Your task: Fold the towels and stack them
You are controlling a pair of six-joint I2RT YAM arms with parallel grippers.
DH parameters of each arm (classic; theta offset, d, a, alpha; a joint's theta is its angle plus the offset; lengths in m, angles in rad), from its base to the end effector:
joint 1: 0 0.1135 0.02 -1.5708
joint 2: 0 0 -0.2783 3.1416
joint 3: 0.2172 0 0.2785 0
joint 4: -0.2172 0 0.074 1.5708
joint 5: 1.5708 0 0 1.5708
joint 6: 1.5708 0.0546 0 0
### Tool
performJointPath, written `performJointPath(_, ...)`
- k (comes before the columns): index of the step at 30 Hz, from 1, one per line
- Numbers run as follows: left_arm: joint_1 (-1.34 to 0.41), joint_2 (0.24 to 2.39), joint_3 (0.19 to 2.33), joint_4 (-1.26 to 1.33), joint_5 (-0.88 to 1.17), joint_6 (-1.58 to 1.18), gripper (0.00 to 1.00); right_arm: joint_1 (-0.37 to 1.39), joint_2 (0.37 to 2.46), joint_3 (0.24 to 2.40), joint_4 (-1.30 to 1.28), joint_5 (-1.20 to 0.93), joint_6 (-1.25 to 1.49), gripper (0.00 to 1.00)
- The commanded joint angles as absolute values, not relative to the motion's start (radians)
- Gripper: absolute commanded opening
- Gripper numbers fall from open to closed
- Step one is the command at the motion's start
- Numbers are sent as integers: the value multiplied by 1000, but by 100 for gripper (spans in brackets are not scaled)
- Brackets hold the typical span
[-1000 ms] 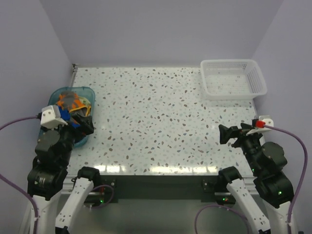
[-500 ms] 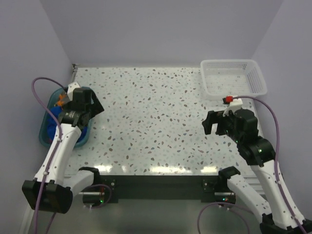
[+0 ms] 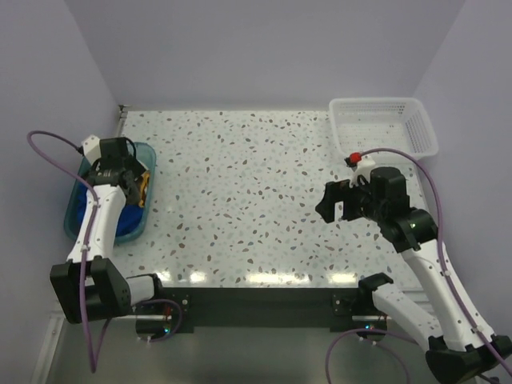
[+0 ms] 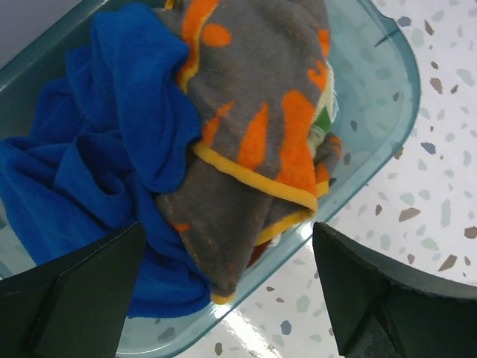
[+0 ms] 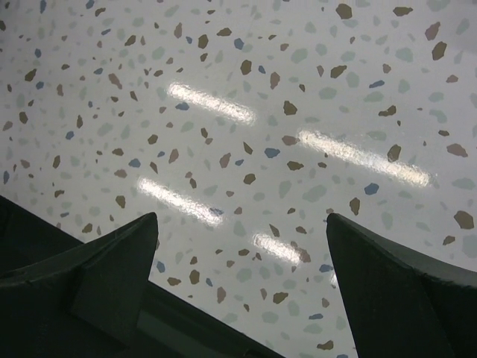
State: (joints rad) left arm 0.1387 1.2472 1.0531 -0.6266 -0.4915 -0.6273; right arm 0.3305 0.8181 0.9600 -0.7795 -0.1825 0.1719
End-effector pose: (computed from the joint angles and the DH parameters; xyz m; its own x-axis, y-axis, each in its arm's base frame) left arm 0.2868 0.0661 0.2944 -0.3281 -0.5683 -0.7546 -0.7820 0.6116 -0.1206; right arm 0.1794 0.0720 0.3385 -0.6329 -0.0393 -0.7732 -0.3540 0.9029 0.2439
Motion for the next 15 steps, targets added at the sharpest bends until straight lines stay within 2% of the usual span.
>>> performJointPath(1,199,1209,1006,-571,-528,-658,99,333,792,960,-767,-245,175,99)
performJointPath(5,291,1187,933,-586,-503,-698,99,337,787,957,-761,-253,173,99)
performJointPath(15,350,1144,828,-584,-587,-784,91,410,784,937,-736,-222,179,99)
